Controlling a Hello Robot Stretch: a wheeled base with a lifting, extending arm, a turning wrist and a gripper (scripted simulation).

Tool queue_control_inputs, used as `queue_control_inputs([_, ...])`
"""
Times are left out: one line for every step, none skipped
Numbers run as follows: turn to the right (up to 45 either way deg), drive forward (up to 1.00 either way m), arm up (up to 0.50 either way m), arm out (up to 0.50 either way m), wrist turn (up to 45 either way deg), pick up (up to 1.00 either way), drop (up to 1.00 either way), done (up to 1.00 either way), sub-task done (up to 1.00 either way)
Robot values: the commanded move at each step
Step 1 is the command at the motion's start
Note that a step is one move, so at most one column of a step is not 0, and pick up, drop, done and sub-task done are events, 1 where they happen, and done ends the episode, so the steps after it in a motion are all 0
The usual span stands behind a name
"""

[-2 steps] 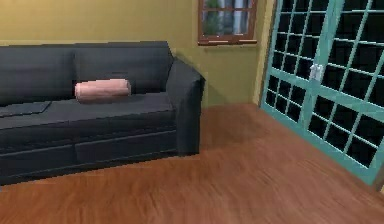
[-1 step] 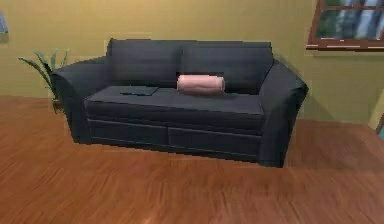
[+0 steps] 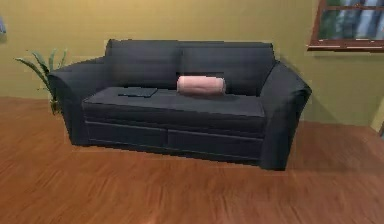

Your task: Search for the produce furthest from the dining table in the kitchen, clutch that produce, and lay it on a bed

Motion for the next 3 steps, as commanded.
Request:
queue_control_inputs([-45.0,0.0,0.0,0.0,0.0,0.0,0.0,0.0,0.0])
queue_control_inputs([-27.0,0.0,0.0,0.0,0.0,0.0,0.0,0.0,0.0])
queue_control_inputs([0.0,1.0,0.0,0.0,0.0,0.0,0.0,0.0,0.0])
